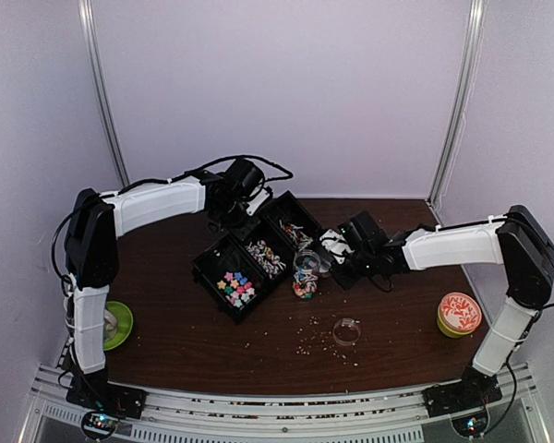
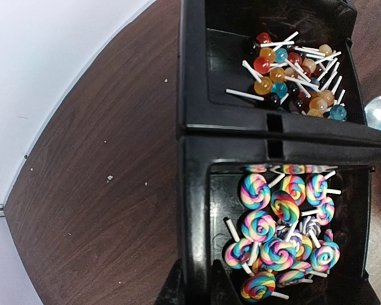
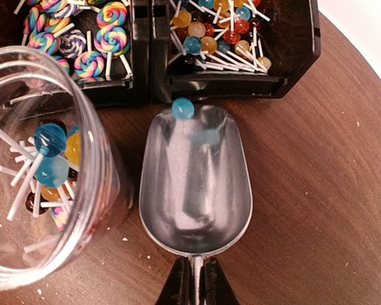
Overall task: Pack the candies
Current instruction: Adjust the fake candies in the storage box.
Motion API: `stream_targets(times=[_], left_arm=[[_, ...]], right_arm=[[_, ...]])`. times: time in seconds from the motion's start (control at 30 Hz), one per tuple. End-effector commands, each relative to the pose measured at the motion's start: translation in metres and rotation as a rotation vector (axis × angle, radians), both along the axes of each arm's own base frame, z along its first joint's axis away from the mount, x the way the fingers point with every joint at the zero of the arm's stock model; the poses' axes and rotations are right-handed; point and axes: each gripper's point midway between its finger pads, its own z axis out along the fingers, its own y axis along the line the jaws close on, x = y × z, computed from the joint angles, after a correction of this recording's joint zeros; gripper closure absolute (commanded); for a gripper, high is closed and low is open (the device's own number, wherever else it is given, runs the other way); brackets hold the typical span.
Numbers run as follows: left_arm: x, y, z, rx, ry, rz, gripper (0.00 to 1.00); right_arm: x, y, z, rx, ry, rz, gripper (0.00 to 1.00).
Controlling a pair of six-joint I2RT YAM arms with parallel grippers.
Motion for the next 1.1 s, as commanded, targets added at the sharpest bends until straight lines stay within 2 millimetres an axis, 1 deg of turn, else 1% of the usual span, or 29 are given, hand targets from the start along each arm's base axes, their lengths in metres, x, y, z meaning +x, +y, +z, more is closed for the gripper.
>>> stream_targets(times=[0.0,0.23,0.43,0.63,0.8,0.93,1.07], left_arm=[[-0.008,0.004,0.003,0.034,0.021,-0.011,1.00],[-0.001,0.007,0.004,0.014,0.026,0.011,1.00],[-0.002,0.005,0.004,0.000,0.034,0.003,1.00],[-0.002,0.003,0.002,-0.045,0.066,0.006,1.00],[0.002,0.006,0.004,-0.118,0.098,0.029,1.00],[0.007,0.015,0.009,-0.180,0.111,0.063,1.00],[0.011,0.027,0.013,-0.216,0.114,0.089,1.00]], right_arm=[[0.018,0.009,0.053,0.121,-0.158,-0.041,1.00],[0.020,0.013,0.064,0.155,-0.185,-0.041,1.00],[0.024,0.016,0.063,0.153,-0.179,-0.040,1.00],[0.026,0.015,0.067,0.139,-0.185,-0.047,1.00],[0.032,0.004,0.084,0.116,-0.226,-0.099,1.00],[0.037,-0.006,0.102,0.109,-0.248,-0.133,1.00],[0.038,-0.011,0.118,0.126,-0.268,-0.142,1.00]])
